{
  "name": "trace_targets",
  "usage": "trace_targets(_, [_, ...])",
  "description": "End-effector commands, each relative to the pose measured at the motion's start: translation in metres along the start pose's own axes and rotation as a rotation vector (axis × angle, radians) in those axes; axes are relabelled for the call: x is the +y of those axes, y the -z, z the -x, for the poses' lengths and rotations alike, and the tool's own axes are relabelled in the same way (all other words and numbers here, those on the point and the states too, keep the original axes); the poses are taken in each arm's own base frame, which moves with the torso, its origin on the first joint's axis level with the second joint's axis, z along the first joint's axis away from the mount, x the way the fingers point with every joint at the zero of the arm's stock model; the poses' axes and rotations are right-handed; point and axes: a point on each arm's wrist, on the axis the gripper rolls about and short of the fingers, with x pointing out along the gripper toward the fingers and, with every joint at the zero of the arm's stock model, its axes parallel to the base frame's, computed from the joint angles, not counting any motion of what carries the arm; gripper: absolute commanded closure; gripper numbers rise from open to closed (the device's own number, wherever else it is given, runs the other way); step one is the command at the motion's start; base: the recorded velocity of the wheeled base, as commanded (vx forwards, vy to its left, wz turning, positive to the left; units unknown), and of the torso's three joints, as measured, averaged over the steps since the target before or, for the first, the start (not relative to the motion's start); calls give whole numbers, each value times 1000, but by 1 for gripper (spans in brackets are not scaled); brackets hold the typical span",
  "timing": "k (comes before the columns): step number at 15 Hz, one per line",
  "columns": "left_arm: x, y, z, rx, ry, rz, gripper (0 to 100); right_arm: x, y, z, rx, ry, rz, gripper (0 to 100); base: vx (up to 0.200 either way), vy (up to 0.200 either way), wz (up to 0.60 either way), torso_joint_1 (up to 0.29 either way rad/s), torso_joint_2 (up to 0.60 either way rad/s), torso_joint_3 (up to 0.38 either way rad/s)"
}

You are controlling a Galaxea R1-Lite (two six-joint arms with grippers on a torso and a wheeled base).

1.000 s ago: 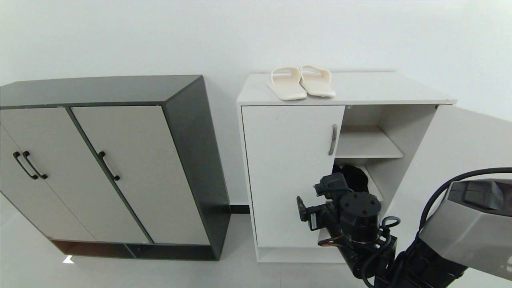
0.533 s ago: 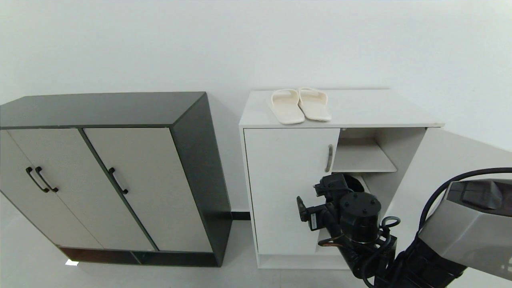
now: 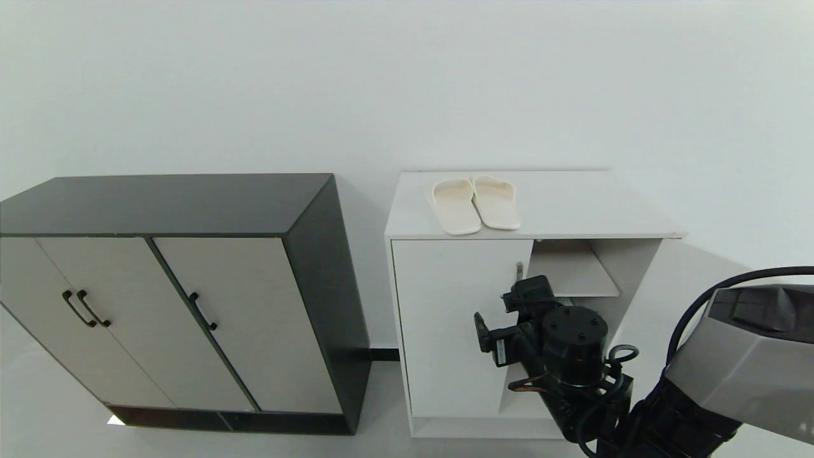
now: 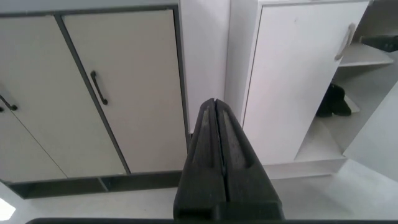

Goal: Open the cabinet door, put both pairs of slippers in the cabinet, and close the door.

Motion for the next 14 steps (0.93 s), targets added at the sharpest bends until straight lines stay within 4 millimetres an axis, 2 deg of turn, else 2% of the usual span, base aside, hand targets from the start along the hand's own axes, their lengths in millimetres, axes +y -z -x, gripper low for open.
trace_targets(1, [0, 0, 0, 1, 0, 0, 100, 0, 2, 0, -3, 0, 0, 0, 0, 0, 0, 193, -422, -232])
trace_targets(3, [0, 0, 0, 1, -2, 0, 100, -2, -3, 2, -25, -10, 34, 0, 0, 0, 0, 78, -178, -100])
trace_targets(5, [0, 0, 0, 1, -2, 0, 100, -7, -33, -7, -2, 6, 53, 0, 0, 0, 0, 21, -40, -18])
trace_targets(8, [0, 0, 0, -1, 0, 0, 100, -9, -93, 0, 57, -6, 7, 0, 0, 0, 0, 0, 0, 0])
trace_targets(11, [0, 0, 0, 1, 0, 0, 100, -3, -131, -4, 46, -11, -75, 0, 0, 0, 0, 0, 0, 0])
trace_targets(14, [0, 0, 0, 2, 1, -1, 100, 1, -132, -13, 36, -7, -80, 0, 0, 0, 0, 0, 0, 0])
